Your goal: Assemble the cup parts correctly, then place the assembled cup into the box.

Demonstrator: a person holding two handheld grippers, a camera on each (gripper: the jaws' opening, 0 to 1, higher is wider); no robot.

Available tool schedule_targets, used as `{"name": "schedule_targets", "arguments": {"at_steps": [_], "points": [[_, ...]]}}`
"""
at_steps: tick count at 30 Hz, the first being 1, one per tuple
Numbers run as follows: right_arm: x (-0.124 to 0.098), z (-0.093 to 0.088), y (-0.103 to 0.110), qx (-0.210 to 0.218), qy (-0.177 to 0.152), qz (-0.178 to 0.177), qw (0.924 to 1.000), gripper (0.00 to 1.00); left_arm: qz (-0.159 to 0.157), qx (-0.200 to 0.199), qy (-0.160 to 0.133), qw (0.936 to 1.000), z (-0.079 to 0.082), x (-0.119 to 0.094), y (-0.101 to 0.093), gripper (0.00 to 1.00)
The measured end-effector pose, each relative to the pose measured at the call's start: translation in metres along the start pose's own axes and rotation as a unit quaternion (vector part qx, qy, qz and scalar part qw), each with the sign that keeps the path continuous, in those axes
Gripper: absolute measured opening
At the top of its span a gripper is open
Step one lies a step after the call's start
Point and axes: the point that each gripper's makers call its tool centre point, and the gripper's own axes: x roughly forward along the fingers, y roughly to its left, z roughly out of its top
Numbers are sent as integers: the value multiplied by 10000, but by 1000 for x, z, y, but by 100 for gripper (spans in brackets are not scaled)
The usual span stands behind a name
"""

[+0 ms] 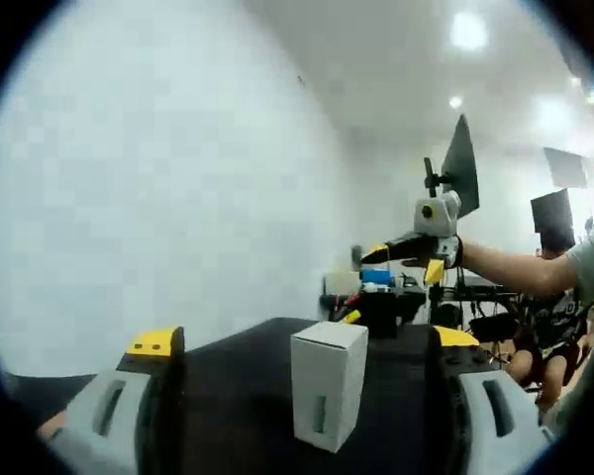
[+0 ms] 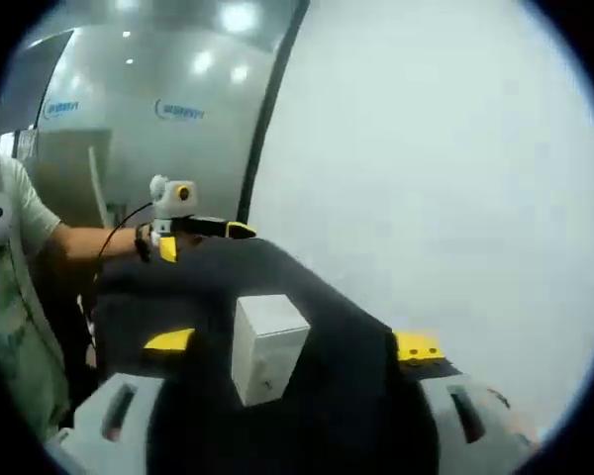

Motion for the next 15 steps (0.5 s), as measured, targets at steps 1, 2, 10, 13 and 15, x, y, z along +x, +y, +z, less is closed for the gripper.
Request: {"name": "schedule_targets", "arguments": {"at_steps": [1,2,10,13,15], "points": [[-3,-5,3,6,2,12,10000,83,31,96,55,9999,-1,-6,-3,96],[-6,-10,8,38,-55,-18,10000,84,129,193,94,9997,-1,-11,-3,96],[-18,-30,8,503,-746,-649,9938,93,859,79,-166,9961,-6,-53,4,96],[-24,-45,4,723,-925,-960,9884,93,997,-68,-194,9948,-17,-63,5,96],[-29,-57,-2,828,-1019,-1137,9848,93,1150,-134,-192,9931,-27,-69,8,96]]}}
